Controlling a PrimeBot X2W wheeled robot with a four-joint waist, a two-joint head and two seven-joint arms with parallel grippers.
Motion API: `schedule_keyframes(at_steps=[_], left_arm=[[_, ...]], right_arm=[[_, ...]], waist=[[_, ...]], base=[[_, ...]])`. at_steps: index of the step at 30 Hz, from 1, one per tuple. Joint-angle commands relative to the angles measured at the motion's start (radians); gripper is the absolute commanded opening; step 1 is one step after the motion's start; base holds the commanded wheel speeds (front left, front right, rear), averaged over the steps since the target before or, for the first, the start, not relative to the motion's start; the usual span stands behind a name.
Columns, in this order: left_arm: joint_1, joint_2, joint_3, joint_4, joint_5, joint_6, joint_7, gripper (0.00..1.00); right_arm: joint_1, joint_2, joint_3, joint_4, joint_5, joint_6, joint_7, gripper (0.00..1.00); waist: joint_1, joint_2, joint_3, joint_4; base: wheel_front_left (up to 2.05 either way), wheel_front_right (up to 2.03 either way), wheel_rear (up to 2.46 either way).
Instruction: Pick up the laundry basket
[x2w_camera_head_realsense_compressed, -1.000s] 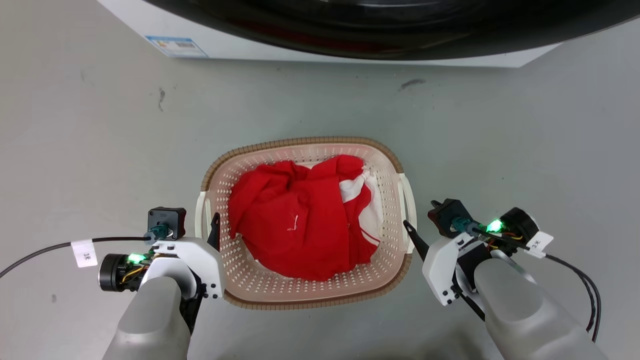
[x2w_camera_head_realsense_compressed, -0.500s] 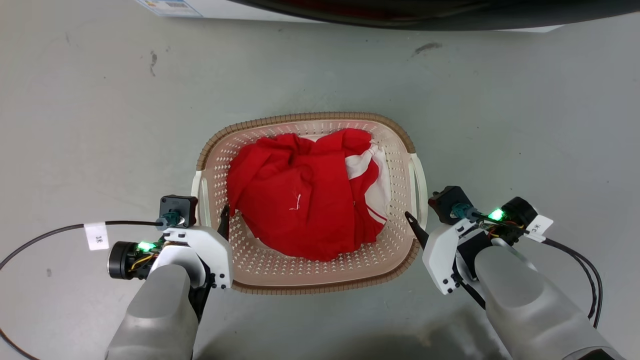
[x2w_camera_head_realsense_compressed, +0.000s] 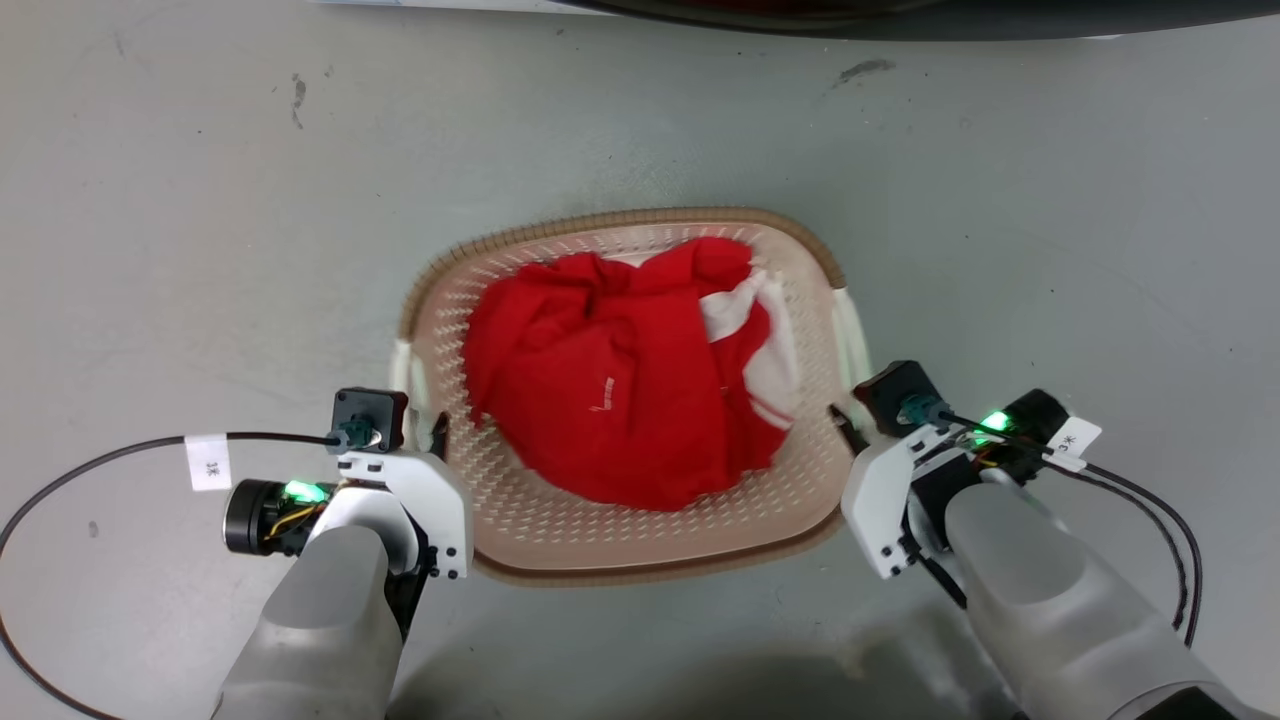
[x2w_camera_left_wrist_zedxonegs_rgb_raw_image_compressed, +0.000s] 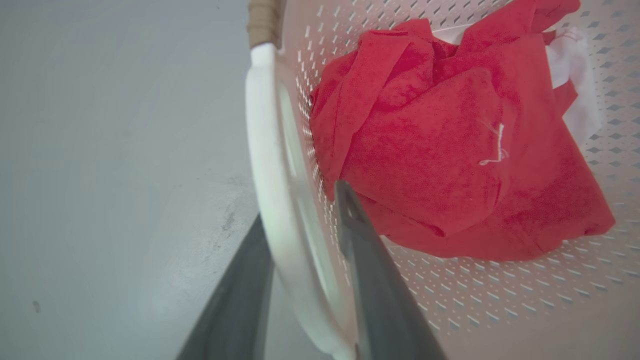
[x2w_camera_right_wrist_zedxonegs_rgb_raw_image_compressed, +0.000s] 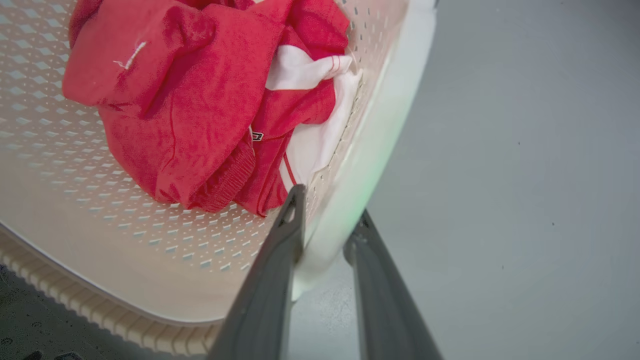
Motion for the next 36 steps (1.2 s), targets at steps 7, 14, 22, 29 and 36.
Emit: schedule_keyframes(at_steps=[7,14,22,29,36], left_arm=[[-0.011,-0.008,-0.014,0.007,-0.009,-0.006,-0.004,0.00],[0.028,-0.013,-0.023,0.024,-0.020,-0.005,-0.004,0.00],[0.082,-0.007,-0.042,0.040,-0.039,-0.013,0.063,0.00],[0.138,-0.006,-0.078,0.043,-0.066,-0.014,0.137,0.00],[0.200,-0.009,-0.149,0.043,-0.132,-0.014,0.228,0.00]], right_arm=[[-0.011,0.002,0.013,0.009,0.013,-0.001,-0.001,0.00],[0.032,0.001,0.045,0.006,0.050,-0.001,0.020,0.00],[0.104,0.002,0.121,-0.017,0.138,-0.001,0.098,0.00],[0.164,0.002,0.198,-0.026,0.236,-0.001,0.182,0.00],[0.222,0.002,0.267,-0.022,0.332,-0.001,0.277,0.00]], waist=[[-0.0001,0.0001,-0.029,0.005],[-0.0001,0.0001,-0.141,0.000],[-0.0001,0.0001,-0.318,-0.019],[-0.0001,0.0001,-0.473,-0.034],[-0.0001,0.0001,-0.613,-0.045]], base=[[0.00,0.00,0.00],[0.00,0.00,0.00],[0.00,0.00,0.00],[0.00,0.00,0.00],[0.00,0.00,0.00]])
